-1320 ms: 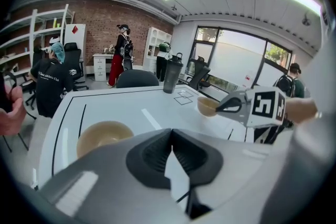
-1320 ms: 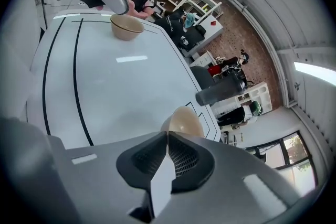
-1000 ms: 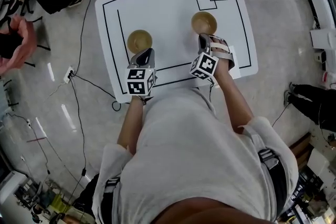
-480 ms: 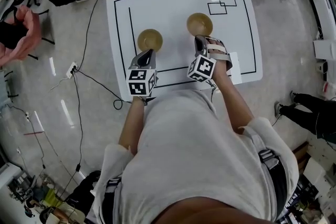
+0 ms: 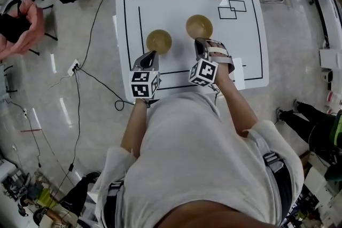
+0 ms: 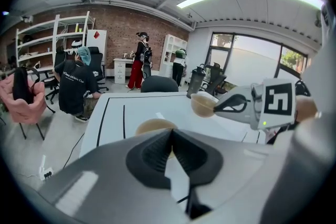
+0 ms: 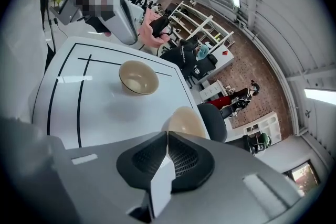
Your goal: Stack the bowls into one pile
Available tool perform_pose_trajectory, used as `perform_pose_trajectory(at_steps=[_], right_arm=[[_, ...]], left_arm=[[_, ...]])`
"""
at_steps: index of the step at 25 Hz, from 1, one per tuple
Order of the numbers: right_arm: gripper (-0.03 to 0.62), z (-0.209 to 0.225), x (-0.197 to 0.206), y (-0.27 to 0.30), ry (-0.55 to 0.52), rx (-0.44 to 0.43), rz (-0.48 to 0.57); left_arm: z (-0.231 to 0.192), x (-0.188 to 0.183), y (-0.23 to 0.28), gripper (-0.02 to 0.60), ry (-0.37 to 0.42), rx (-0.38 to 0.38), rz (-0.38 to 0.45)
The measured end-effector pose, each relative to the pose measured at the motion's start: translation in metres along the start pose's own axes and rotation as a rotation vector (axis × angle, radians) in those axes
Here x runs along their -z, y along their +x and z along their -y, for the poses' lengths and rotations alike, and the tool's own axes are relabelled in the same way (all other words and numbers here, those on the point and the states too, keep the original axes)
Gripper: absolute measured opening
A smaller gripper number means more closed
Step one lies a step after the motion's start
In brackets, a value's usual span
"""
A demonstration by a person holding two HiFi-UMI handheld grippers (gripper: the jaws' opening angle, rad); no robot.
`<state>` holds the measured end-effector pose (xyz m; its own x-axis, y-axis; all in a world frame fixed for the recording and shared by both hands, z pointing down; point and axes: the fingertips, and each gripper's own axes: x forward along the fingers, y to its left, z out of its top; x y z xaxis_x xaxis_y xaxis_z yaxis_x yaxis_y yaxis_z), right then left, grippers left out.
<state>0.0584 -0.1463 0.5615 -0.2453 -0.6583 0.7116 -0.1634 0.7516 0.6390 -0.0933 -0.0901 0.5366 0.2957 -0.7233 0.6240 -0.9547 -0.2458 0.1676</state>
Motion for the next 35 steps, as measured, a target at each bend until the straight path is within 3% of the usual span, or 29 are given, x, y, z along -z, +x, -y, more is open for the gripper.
perform_pose_trajectory(at_steps=[35], right_arm=[[0.012,-0.059,-0.111,-0.011,-0.175,-0.122,0.191]], left_arm=[[-0.047,0.033,-0.031,0.002,-0.101,-0.073,0.016]])
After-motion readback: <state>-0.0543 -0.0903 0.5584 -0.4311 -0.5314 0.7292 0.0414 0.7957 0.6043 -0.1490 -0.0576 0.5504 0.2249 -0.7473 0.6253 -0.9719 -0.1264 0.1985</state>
